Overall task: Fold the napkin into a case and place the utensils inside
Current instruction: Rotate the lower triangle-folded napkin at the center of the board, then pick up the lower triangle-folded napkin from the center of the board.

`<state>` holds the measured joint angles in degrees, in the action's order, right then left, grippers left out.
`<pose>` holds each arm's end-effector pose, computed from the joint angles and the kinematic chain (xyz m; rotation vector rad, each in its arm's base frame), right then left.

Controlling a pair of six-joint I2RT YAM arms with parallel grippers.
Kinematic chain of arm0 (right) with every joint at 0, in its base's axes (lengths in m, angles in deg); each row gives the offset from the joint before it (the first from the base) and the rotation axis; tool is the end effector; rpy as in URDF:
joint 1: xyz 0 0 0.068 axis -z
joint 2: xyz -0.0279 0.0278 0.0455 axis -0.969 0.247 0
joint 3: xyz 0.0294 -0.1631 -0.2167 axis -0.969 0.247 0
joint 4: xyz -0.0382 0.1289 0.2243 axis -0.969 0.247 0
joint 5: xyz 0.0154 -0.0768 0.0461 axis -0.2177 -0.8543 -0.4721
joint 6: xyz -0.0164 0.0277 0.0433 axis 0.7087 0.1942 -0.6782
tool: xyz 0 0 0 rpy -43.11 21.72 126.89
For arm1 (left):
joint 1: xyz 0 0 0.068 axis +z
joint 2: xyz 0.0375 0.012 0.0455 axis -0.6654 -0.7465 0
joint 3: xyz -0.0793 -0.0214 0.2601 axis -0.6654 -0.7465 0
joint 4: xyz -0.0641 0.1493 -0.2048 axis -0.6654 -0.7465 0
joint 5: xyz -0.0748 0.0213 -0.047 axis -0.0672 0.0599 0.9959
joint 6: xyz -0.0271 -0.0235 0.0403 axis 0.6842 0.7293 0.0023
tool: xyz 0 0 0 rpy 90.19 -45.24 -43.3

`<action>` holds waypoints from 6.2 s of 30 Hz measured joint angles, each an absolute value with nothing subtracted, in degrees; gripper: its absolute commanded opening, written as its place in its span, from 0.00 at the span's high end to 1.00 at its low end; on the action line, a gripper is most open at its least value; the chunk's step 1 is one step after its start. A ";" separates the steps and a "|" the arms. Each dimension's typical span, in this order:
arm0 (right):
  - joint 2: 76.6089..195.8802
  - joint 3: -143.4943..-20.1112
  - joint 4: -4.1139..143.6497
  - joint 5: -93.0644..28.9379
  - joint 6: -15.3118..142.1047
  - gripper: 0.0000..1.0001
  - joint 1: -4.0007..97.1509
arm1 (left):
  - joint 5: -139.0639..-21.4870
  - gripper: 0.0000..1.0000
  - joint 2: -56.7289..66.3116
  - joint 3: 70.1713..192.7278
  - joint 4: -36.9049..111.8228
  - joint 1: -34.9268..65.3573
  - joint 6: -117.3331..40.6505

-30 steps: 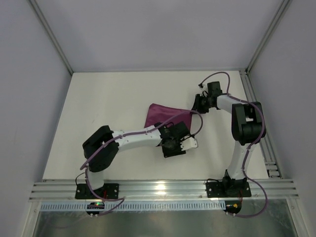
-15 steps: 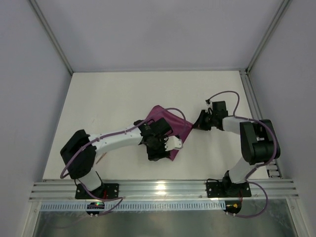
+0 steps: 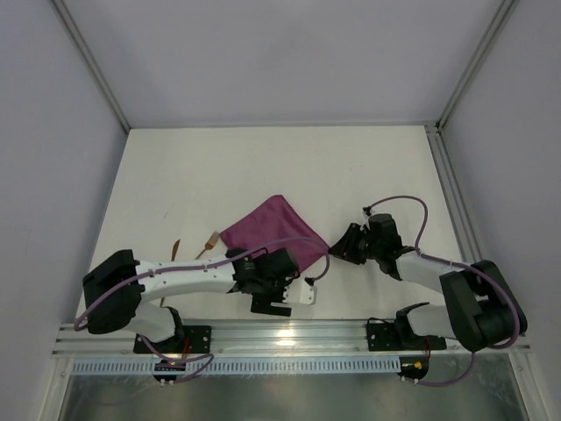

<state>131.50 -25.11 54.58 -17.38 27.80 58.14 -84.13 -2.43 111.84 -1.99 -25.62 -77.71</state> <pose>0.2044 0.0789 0.1233 0.3204 2.4339 0.9520 0.1017 -0.2503 0.2034 2.0677 1.8617 -0.2887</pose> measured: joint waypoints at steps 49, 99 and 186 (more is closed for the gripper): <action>139.91 -42.83 73.90 -19.87 46.16 0.46 51.10 | -95.72 1.00 -5.89 102.20 13.90 -26.84 -75.88; 140.29 -43.47 75.72 -16.39 47.40 0.97 50.69 | -96.74 0.34 -3.20 102.20 3.83 -23.85 -89.86; 129.31 -41.63 71.24 -24.81 40.85 0.50 43.56 | -115.91 1.00 4.58 109.50 8.05 -14.16 -80.84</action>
